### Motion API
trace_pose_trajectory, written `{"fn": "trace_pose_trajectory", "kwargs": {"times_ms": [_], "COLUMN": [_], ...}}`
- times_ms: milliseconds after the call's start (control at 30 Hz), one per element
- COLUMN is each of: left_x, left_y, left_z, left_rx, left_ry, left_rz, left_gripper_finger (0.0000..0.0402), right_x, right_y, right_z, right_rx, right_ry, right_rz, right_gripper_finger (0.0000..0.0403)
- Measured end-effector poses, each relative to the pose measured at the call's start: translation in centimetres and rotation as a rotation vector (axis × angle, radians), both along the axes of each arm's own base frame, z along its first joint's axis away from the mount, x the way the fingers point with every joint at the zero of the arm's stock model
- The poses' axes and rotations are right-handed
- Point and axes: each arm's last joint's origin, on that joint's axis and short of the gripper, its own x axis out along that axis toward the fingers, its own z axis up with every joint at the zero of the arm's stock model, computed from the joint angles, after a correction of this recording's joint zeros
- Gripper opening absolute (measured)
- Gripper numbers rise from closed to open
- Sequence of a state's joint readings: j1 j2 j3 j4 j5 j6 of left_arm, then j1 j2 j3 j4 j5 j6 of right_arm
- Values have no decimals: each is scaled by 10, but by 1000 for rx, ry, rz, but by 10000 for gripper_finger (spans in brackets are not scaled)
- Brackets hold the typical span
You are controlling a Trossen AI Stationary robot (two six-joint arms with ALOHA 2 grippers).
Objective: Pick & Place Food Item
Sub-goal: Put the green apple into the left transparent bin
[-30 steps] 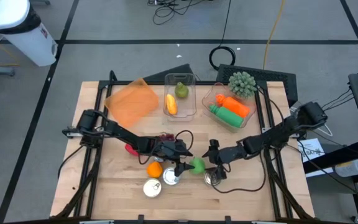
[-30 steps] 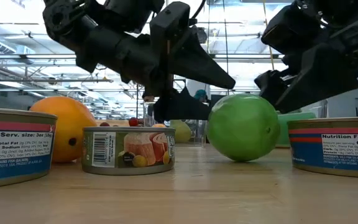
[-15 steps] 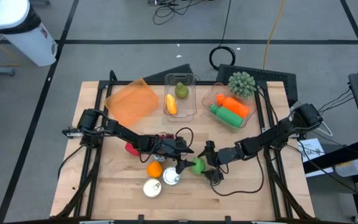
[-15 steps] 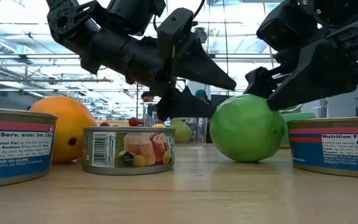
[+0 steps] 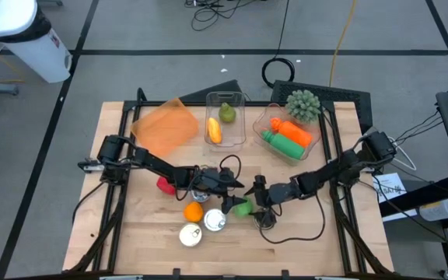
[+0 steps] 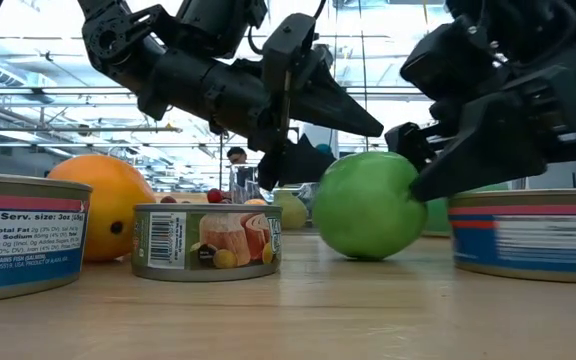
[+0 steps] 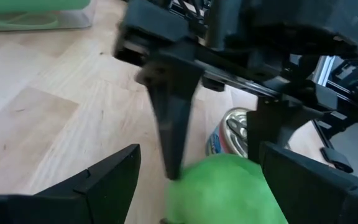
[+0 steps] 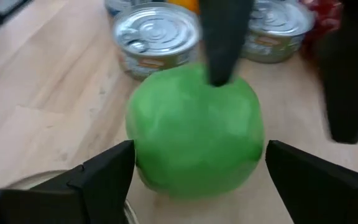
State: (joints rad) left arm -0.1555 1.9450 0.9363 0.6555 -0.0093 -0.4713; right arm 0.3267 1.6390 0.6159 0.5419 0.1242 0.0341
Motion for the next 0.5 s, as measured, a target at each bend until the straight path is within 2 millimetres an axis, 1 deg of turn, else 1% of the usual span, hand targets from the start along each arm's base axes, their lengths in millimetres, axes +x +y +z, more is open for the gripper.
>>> {"fn": "trace_pose_trajectory", "kwargs": {"times_ms": [133, 267, 400, 500], "left_x": [0, 0, 0, 0], "left_y": [0, 0, 0, 0], "left_z": [0, 0, 0, 0], "left_rx": [2, 5, 19, 37], "left_ry": [0, 0, -2, -4], "left_rz": [-1, -2, -7, -13], "left_gripper_finger": [330, 324, 327, 331], "right_x": [1, 1, 3, 4], "right_y": [-2, -1, -1, -1], "right_z": [1, 2, 6, 7], "right_rx": [-26, -50, -41, -25], "right_ry": [-18, -35, -76, -89], "right_rz": [10, 28, 29, 20], "right_gripper_finger": [321, 279, 235, 218]}}
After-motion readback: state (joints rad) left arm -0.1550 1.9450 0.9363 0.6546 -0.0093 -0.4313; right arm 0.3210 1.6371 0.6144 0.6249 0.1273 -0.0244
